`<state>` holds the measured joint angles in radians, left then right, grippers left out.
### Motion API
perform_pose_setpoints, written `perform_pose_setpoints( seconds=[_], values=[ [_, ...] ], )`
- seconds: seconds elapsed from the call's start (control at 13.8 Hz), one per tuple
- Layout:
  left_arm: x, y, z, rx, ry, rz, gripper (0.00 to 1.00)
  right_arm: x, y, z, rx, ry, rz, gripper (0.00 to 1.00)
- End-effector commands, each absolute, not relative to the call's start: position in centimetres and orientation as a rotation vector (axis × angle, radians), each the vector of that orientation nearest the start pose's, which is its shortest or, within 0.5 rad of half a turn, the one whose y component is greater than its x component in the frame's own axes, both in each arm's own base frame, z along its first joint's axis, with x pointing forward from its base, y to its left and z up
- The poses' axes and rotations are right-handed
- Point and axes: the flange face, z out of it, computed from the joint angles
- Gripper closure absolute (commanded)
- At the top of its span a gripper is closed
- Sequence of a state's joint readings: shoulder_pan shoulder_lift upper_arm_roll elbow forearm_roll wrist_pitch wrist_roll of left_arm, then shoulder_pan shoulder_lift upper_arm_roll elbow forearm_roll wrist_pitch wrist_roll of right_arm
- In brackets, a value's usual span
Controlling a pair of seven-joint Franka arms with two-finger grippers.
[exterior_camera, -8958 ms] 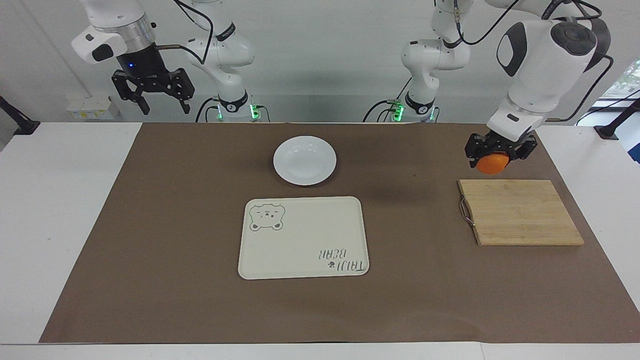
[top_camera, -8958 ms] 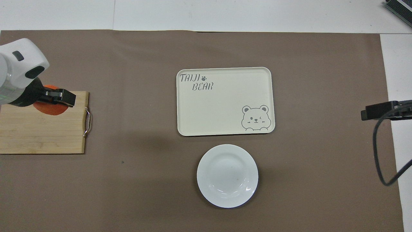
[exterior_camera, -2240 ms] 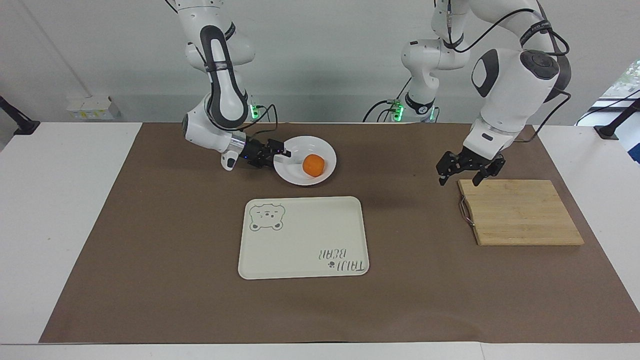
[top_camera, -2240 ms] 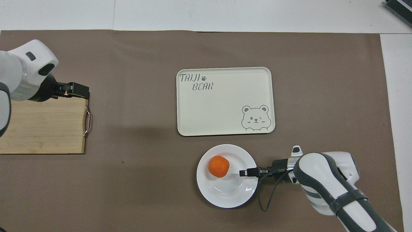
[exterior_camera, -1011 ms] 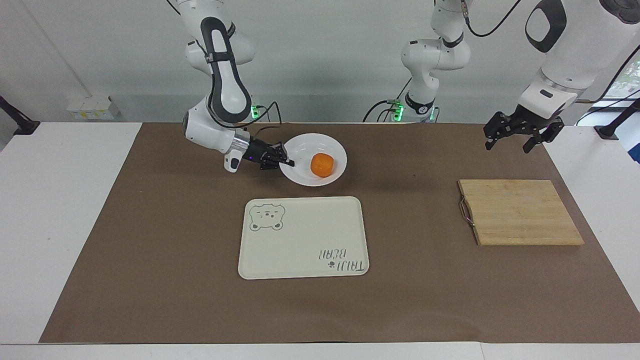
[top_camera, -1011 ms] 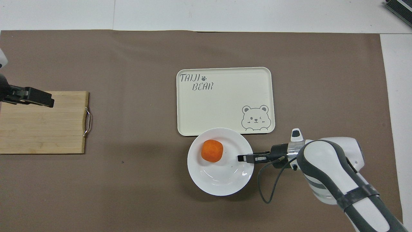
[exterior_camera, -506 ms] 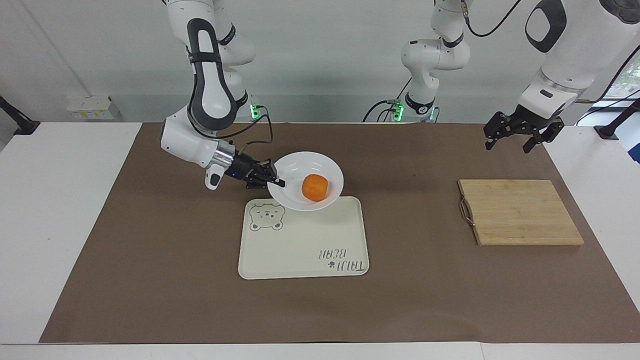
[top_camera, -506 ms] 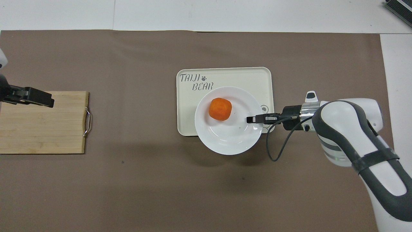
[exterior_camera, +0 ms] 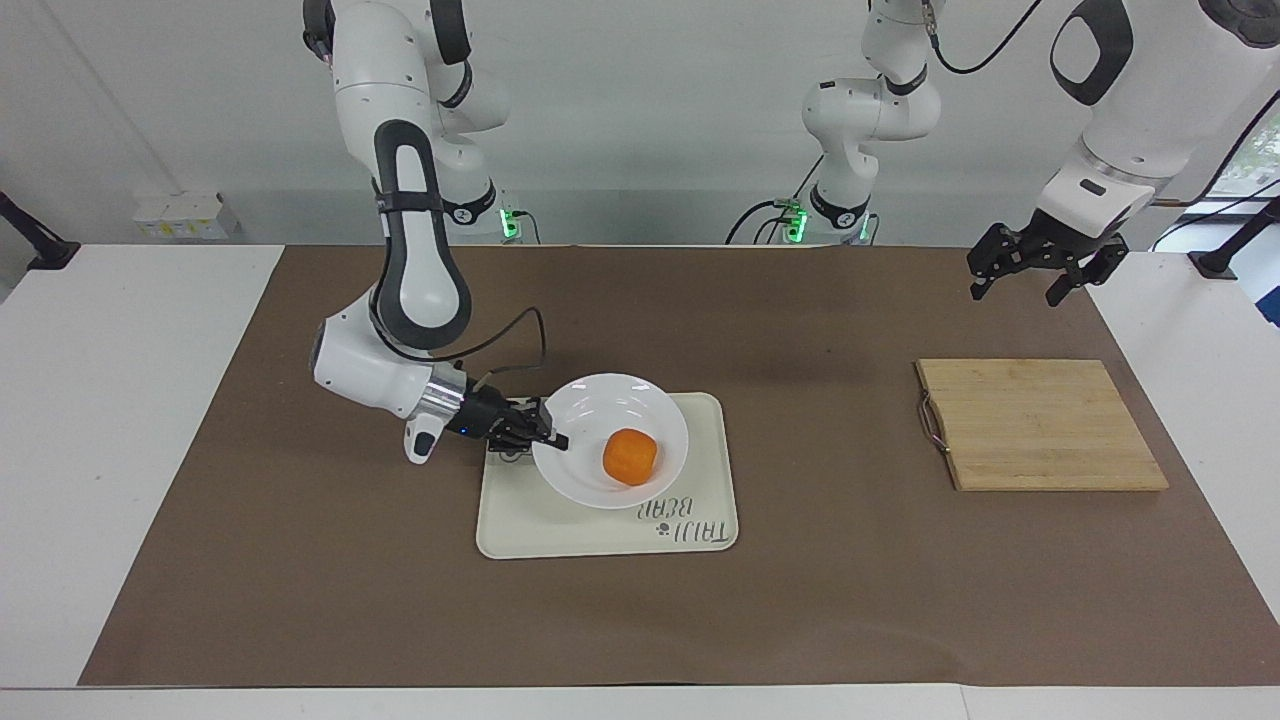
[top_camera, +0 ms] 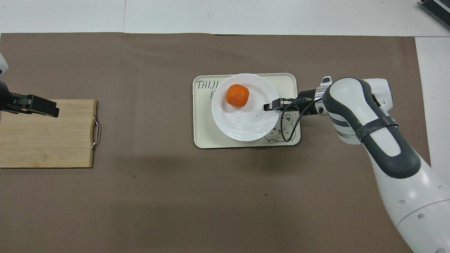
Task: Place orange and plate with both arms
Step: 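Slide the plate with the orange onto the cream tray with the right gripper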
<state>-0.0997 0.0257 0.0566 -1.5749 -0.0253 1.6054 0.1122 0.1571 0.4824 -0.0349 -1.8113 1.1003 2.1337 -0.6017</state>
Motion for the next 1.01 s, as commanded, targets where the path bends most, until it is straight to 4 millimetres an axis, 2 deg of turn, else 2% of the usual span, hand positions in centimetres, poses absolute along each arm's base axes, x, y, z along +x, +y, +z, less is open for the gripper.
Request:
perform_pose_setpoints(
  seconds=[0.0, 0.14, 0.22, 0.29, 0.65, 0.87, 0.94],
  values=[
    [56.2, -2.6, 61.4, -3.14, 0.263, 0.002, 0.0, 64.5, 12.3, 28.2, -2.308, -0.025, -0.092, 1.0],
    [56.2, -2.6, 61.4, -3.14, 0.263, 0.002, 0.0, 64.0, 12.3, 27.4, -2.323, -0.024, -0.079, 1.0],
    [56.2, -2.6, 61.4, -3.14, 0.263, 0.002, 0.0, 63.4, 13.3, 27.1, -2.328, -0.044, -0.059, 1.0],
    [56.2, -2.6, 61.4, -3.14, 0.263, 0.002, 0.0, 63.0, 13.3, 26.8, -2.329, -0.043, -0.049, 1.0],
    [56.2, -2.6, 61.4, -3.14, 0.263, 0.002, 0.0, 62.6, 12.0, 26.2, -2.347, -0.034, -0.032, 1.0],
    [56.2, -2.6, 61.4, -3.14, 0.263, 0.002, 0.0, 62.6, 11.8, 26.1, -2.356, -0.033, -0.029, 1.0],
    [56.2, -2.6, 61.4, -3.14, 0.263, 0.002, 0.0, 62.6, 11.8, 26.1, -2.359, -0.03, -0.025, 0.65]
  ],
)
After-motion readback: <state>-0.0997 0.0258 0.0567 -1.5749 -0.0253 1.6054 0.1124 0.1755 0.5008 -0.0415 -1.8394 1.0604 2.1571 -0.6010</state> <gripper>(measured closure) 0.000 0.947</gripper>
